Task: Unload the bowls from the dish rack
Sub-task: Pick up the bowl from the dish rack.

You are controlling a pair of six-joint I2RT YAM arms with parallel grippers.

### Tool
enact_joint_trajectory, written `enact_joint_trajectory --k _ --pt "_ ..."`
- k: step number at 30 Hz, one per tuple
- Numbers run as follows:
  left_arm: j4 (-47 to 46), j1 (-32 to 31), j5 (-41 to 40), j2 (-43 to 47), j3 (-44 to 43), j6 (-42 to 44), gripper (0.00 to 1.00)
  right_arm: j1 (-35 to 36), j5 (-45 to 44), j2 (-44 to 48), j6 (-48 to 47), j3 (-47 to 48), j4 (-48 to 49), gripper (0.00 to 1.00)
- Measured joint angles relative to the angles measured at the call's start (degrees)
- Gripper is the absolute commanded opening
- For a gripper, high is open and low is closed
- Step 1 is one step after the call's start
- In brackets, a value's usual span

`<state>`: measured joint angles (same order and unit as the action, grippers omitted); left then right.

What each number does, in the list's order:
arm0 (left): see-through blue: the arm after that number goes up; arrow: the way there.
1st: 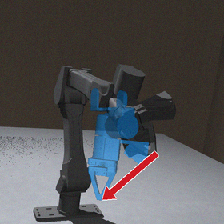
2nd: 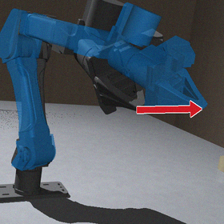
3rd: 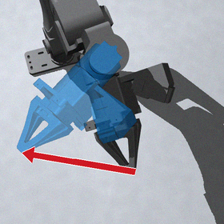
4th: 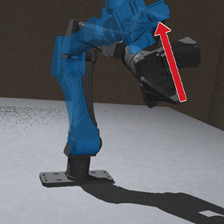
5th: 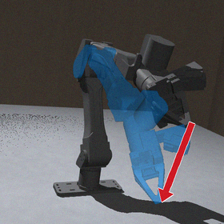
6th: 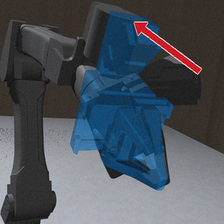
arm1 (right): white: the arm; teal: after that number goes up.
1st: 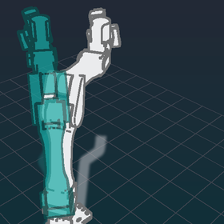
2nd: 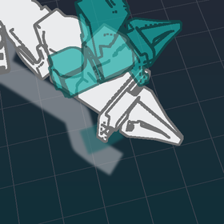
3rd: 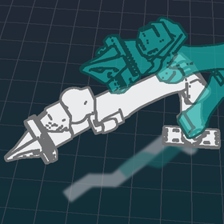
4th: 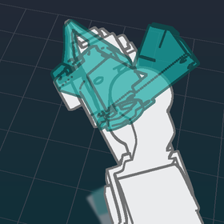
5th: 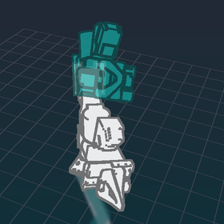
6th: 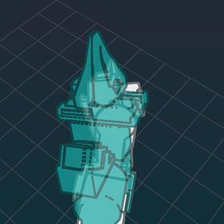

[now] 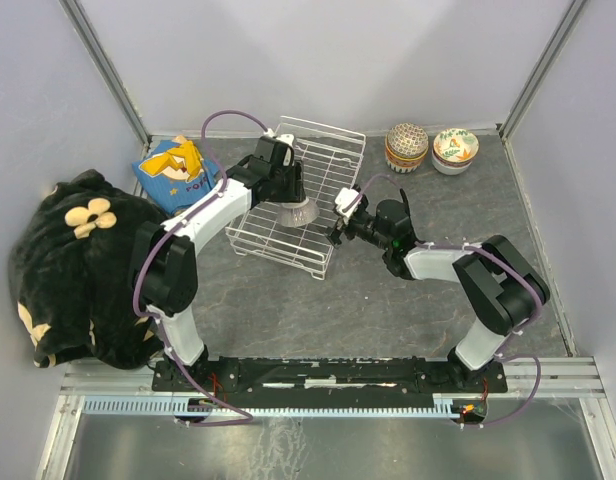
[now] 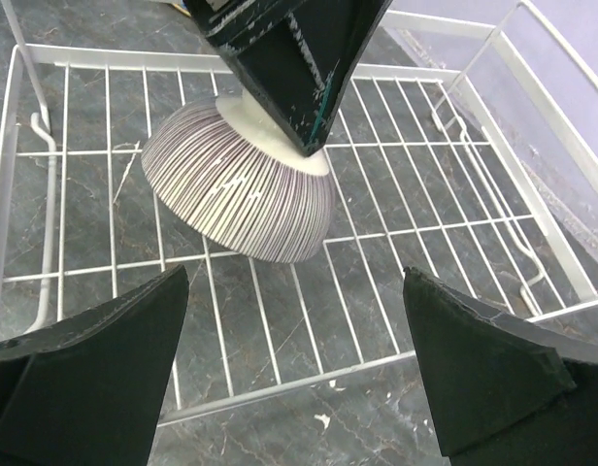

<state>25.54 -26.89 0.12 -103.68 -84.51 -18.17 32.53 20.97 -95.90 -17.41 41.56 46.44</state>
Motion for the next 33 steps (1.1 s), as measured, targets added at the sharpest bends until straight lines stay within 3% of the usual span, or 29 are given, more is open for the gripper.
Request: enact_joint_trajectory --k 12,33 --pt "-0.68 2.16 3.19 -0.83 -0.22 -0.04 0.26 0.00 1.25 -2.71 -2.64 0.44 5.99 0.99" --pt "-0.83 4.33 7.74 -2.69 -3.04 -0.44 0.26 1.81 4.42 -1.97 -9.60 8.50 -9.94 1.00"
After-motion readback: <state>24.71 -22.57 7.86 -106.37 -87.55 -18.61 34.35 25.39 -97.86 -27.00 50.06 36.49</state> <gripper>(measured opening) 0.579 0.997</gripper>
